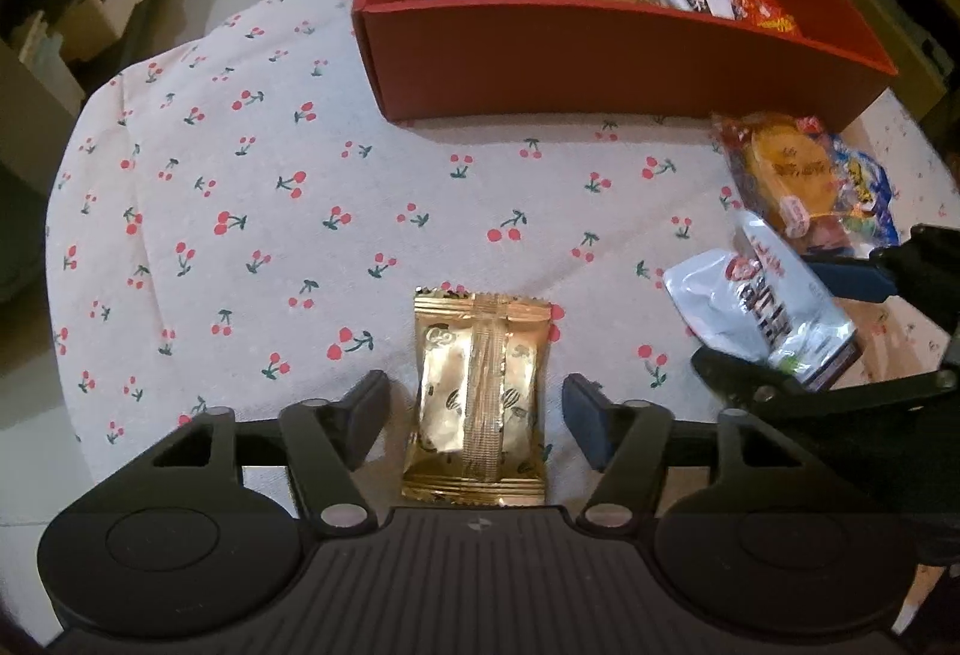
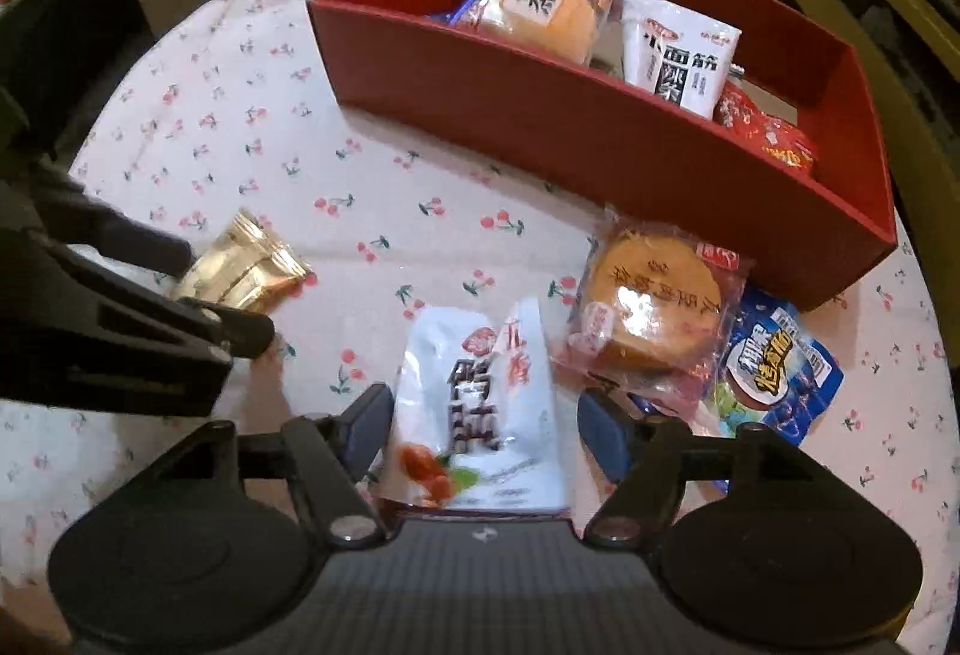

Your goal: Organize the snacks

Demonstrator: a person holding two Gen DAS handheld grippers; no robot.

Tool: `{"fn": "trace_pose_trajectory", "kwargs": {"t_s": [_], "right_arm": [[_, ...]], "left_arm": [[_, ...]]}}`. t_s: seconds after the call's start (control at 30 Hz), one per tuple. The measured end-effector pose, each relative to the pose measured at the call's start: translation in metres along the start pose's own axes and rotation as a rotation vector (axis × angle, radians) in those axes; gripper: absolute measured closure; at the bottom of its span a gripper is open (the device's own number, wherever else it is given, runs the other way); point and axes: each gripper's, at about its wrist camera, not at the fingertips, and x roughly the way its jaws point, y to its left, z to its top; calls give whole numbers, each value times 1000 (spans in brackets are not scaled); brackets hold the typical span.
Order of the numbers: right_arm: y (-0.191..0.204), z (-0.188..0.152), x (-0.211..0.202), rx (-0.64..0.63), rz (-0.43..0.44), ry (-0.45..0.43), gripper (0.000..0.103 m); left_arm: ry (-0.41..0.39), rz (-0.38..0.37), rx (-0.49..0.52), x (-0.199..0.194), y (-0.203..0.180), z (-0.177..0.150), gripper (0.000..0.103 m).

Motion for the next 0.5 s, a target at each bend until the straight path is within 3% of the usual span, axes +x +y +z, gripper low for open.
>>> {"fn": "trace_pose_trajectory", "kwargs": {"t_s": [0.03,0.17,0.5], "right_arm": [[-1,-1,-3,0,-11,-6,34],[-9,-6,-7,22,-4,-18,37],[-23,-21,-42,99,21,-76,40]], "left_arm": [[-4,4,5,-1,-1,0,32],[-9,-8,9,-5,-3,-1,52],[-37,-5,-2,-15,-9,-8,56]]}}
